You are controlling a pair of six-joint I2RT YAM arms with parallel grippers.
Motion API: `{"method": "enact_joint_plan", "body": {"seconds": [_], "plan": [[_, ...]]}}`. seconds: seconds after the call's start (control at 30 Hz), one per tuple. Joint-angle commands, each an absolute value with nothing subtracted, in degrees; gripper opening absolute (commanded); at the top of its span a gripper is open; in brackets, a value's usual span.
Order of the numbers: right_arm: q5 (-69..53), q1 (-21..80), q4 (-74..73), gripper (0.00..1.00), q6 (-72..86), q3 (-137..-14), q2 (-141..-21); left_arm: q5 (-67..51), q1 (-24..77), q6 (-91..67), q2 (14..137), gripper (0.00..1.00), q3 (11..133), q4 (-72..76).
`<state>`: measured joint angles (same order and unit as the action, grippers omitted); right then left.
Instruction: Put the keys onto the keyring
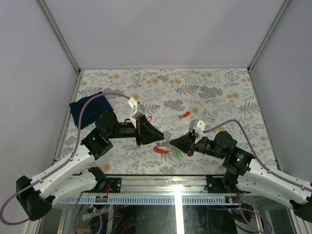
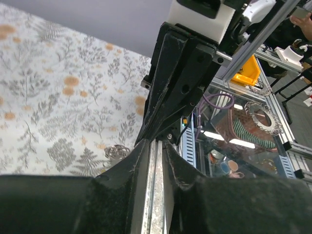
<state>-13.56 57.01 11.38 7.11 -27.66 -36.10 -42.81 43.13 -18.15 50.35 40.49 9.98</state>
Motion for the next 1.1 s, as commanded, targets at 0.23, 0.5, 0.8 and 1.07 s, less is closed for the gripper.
{"method": "enact_joint_plan", "body": {"seconds": [0.23,0.5,0.8,1.07], "plan": [[-14.69,57.40,14.17,0.00,5.76,-36.94,-35.07,-46.74,43.47,-15.35,52.57,0.24,45.39,8.41],[-10.86,57.40,12.51,0.00,5.16,-38.40,-36.16,-49.04,44.17,-16.08,53.79,0.21,46.16,8.46],[-8.71,57.39,12.66,0.00,6.39,-39.90,-37.41,-45.37,45.05,-15.46,54.52,0.41,46.18,7.51],[-8.18,57.43,11.43,0.00,7.10,-40.96,-39.40,-40.36,45.64,-13.42,55.18,0.51,48.25,4.28]]}}
